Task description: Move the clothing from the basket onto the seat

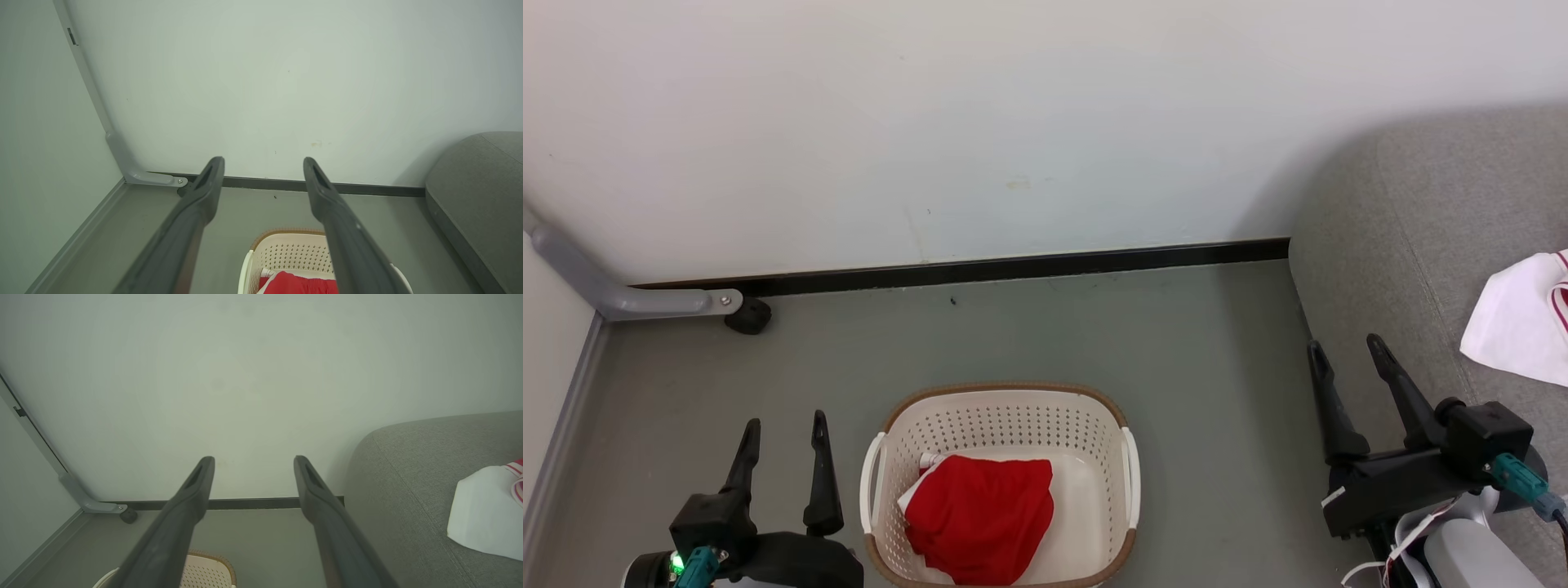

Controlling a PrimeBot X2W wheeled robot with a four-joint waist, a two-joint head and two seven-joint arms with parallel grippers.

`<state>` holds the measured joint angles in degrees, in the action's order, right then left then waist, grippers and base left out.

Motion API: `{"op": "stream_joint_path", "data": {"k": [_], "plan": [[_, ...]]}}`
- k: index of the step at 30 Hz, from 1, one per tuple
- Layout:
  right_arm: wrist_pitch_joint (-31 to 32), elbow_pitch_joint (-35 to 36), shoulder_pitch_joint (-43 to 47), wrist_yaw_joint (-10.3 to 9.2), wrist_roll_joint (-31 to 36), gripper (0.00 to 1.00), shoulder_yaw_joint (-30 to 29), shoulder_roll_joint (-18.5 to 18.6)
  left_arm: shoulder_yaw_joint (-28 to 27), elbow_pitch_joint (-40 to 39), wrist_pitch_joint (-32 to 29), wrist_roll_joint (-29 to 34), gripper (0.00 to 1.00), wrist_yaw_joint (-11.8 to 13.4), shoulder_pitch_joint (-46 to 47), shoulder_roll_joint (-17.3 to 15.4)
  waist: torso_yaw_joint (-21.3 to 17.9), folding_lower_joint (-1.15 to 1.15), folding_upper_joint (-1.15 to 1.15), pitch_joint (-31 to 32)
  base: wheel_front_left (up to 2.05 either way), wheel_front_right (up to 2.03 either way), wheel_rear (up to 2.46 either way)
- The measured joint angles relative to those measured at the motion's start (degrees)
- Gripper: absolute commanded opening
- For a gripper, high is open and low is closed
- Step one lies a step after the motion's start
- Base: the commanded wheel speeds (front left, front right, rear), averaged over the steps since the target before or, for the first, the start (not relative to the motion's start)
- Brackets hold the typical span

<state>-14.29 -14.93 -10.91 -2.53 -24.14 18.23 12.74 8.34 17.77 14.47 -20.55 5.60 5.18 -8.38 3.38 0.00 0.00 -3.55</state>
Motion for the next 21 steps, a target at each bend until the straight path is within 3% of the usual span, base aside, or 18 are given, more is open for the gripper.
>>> {"op": "stream_joint_path", "data": {"k": [12,21], "plan": [[0.0,2.7,0.0,-0.05,1.0,1.00,-0.5,0.0,-0.5,-1.6,0.0,1.0,1.00,-0.1,-1.2,1.0,-0.2,0.00,0.00,-0.8,0.00,0.00,0.00],[0.0,5.5,-0.3,-0.05,2.1,1.00,-0.4,-0.2,0.2,-0.7,0.0,1.0,1.00,-2.5,-1.0,2.2,-1.0,0.00,0.00,-4.3,0.00,0.00,0.00]]}}
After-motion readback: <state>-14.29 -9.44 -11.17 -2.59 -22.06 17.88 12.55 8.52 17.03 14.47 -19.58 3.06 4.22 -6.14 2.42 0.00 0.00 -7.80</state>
